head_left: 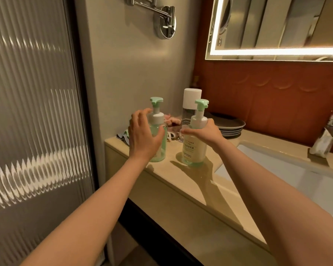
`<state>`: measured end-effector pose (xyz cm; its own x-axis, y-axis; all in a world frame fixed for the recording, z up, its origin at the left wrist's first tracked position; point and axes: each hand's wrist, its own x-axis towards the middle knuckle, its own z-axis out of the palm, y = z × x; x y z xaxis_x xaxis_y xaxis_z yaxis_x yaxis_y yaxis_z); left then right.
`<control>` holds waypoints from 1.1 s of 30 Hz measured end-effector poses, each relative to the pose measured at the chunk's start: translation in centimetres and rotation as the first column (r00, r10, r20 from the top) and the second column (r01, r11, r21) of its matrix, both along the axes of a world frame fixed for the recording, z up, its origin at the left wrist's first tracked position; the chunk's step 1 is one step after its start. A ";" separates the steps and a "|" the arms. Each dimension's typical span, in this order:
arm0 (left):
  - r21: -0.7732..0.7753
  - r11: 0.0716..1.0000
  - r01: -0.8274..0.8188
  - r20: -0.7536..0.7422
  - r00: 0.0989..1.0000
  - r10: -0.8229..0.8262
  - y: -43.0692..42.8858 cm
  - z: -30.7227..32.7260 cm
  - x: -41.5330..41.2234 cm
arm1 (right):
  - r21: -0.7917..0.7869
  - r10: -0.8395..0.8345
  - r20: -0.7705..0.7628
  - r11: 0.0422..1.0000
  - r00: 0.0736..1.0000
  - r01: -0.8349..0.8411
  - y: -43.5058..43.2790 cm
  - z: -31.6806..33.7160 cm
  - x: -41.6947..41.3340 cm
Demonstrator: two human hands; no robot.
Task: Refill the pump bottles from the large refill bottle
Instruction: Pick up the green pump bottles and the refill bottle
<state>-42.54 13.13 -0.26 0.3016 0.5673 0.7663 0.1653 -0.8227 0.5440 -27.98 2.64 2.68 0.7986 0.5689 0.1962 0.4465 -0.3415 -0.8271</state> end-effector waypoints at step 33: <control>-0.601 0.757 0.255 -0.040 0.937 -0.348 -6.9 -1.6 7.8 | 0.098 0.194 0.023 0.976 0.981 -0.195 -6.4 2.4 3.9</control>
<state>-34.73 6.25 -1.88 0.6105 0.7486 0.2586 0.0747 -0.3794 0.9222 -24.10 -3.79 5.12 0.6719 0.6901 0.2689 0.5070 -0.1638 -0.8463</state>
